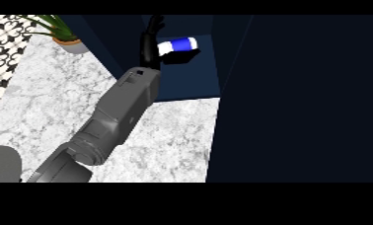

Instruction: Pick up the bottled water, place it into the cabinet and close the cabinet

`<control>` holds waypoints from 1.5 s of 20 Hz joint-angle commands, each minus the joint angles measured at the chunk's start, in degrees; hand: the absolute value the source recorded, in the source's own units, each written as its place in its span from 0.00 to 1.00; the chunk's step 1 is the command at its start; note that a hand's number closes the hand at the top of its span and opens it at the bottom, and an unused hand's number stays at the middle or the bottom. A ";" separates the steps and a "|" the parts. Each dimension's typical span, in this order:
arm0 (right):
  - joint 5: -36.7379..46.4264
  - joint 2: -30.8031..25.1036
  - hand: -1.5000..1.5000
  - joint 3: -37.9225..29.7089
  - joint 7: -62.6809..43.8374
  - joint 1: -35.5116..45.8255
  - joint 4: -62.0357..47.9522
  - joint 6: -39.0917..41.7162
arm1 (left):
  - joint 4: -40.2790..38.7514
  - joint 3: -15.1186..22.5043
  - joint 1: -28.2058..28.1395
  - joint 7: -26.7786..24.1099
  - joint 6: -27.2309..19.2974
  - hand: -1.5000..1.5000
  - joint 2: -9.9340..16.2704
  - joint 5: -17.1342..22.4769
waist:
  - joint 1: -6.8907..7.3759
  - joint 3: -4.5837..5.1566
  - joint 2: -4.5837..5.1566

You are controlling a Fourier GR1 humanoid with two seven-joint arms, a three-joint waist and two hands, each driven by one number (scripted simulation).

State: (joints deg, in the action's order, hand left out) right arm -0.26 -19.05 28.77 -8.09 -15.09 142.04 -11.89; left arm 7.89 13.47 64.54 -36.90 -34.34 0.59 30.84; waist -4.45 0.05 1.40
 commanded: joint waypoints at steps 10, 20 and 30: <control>-1.53 -0.63 0.00 -0.21 -1.59 -1.20 3.74 1.38 | -1.02 -0.66 1.59 -2.68 3.87 0.00 -0.57 -0.59 | -0.85 0.00 0.07; 1.87 0.48 0.00 0.31 -0.56 -2.58 2.85 0.13 | 5.58 -2.32 2.18 -3.02 21.94 0.00 -0.58 2.24 | 0.99 0.01 -0.71; 1.67 0.38 0.00 -1.10 -0.54 -4.21 4.16 1.16 | 21.74 1.70 -10.08 0.88 24.47 0.00 -0.59 5.74 | 4.28 -0.04 -1.76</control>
State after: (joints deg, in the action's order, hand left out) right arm -0.20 -18.91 26.99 -6.70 -18.35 142.14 -10.41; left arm 23.91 14.29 59.09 -37.38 -11.13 0.00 35.95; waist -1.34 0.00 -0.06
